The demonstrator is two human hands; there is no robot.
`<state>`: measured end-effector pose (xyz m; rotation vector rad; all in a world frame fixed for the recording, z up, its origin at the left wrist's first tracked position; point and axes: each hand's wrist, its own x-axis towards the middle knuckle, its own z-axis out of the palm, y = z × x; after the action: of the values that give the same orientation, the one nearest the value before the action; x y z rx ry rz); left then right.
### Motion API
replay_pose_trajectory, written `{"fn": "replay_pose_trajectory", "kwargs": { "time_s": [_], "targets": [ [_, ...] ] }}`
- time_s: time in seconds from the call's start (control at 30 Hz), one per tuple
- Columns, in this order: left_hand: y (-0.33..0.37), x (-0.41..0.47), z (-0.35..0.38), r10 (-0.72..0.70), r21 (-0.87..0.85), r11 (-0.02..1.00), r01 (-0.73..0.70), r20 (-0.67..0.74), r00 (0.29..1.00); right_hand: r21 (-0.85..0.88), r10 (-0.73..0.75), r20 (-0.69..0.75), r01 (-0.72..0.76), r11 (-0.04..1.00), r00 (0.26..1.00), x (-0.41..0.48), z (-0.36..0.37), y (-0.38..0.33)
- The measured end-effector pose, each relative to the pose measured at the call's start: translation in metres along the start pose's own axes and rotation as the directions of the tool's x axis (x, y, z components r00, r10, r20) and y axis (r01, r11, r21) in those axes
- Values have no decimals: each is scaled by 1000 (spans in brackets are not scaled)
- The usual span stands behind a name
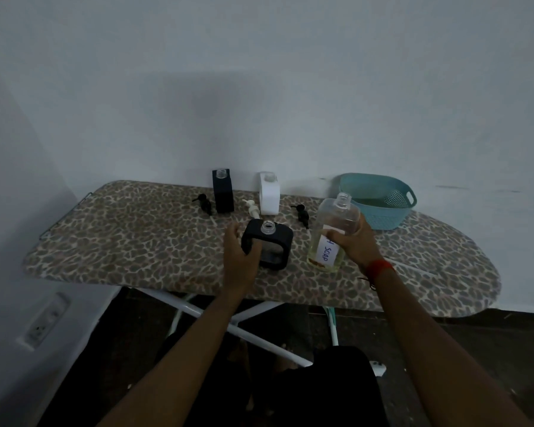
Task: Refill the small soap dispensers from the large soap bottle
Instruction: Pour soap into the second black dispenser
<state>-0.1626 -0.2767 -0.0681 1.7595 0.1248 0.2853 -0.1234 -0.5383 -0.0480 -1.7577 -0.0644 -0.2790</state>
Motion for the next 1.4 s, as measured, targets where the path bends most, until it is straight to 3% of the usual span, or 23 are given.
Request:
{"fn": "replay_pose_trajectory", "kwargs": {
  "time_s": [0.13,0.37,0.47,0.6,0.67,0.8,0.97,1.07,1.4],
  "targets": [
    [-6,-36,26,-29,9,1000,30,-91,995,11,4,-4,-4,1000,1000,-1,1,0],
    [-10,-21,47,-18,124,992,26,-61,998,46,-15,9,15,999,1000,-5,0,-5],
    [-21,10,28,152,59,986,-157,72,986,60,-21,25,19,998,999,-6,0,-6],
    [-34,41,-8,91,-29,996,-87,402,911,45,-14,27,12,999,1000,-4,0,-5],
    [-40,49,-19,84,8,995,-100,471,878,28,-9,29,8,1000,1000,-1,0,-5],
    [-46,46,-21,102,54,989,-138,422,901,-42,-32,86,36,998,996,8,3,-11],
    [-45,40,-22,272,107,948,-299,213,938,-202,-22,113,44,978,993,19,12,-18],
    [-46,43,-21,244,167,949,-269,155,957,-309,-24,182,80,948,983,25,21,-26],
    [-51,49,-18,289,188,923,-335,235,928,-579,16,453,281,765,891,50,34,-70]
  ]
}}
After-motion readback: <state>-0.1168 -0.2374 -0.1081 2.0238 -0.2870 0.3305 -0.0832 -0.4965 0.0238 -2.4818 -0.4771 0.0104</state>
